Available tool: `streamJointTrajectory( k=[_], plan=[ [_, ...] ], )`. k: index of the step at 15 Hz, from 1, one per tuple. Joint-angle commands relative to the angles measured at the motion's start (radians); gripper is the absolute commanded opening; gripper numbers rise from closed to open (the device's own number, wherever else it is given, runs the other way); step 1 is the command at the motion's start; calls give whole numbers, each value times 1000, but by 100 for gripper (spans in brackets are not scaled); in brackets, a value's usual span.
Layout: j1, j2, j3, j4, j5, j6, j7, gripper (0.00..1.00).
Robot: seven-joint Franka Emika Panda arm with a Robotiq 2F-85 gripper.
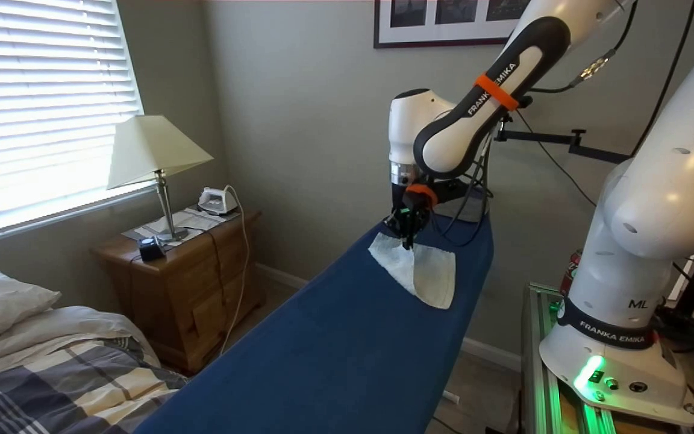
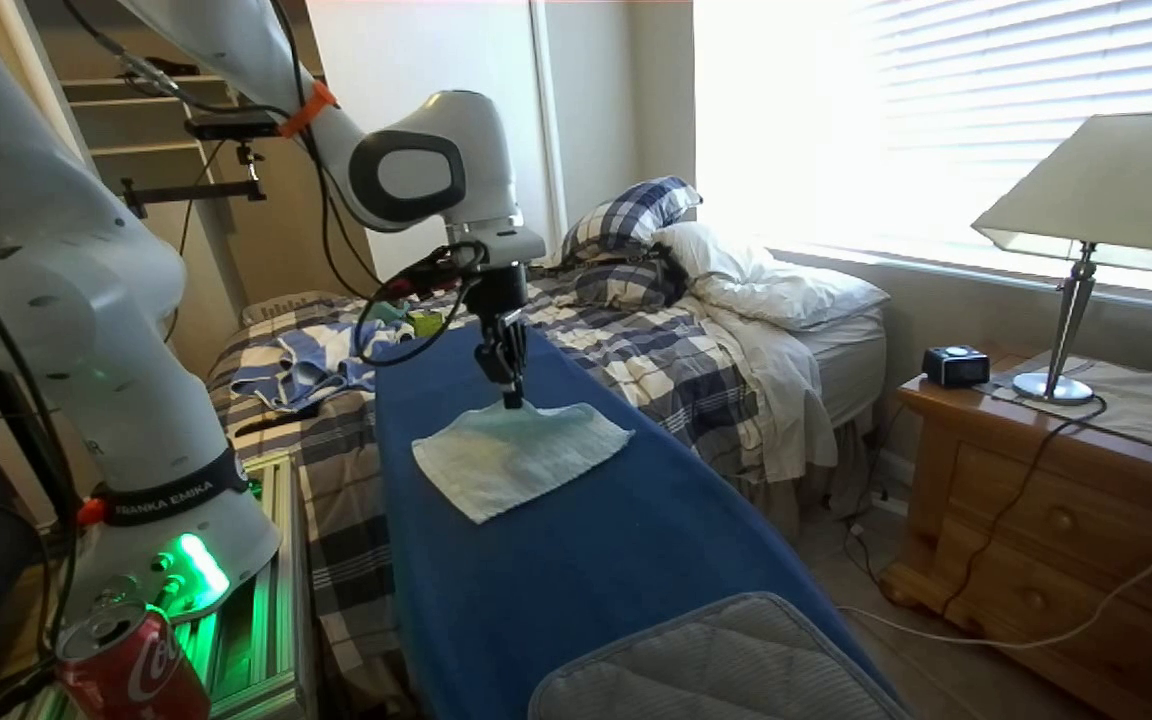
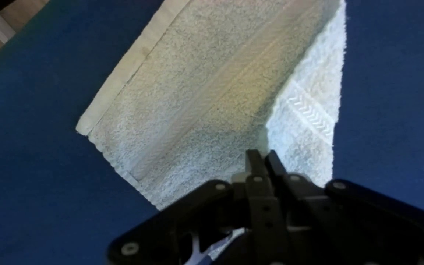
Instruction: Fold the towel into a triangle twice.
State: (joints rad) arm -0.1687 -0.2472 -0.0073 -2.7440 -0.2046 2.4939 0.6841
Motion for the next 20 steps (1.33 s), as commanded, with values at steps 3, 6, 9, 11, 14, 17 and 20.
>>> streamJointTrajectory(
  k=[3,6,9,11,14,17,20],
  plan=[
    [-37,-33,-2,1,-16,-80,-27,3],
    [-50,-40,-5,2,-30,-121,-25,3],
    [-65,-40,-12,2,-58,-129,-34,3],
    [-75,-40,-17,1,-75,-127,-43,3],
    [-89,-38,-26,1,-89,-131,-58,3],
    [-97,-39,-36,2,-88,-144,-85,3],
    [-103,-36,-45,2,-87,-162,-106,3]
  ],
)
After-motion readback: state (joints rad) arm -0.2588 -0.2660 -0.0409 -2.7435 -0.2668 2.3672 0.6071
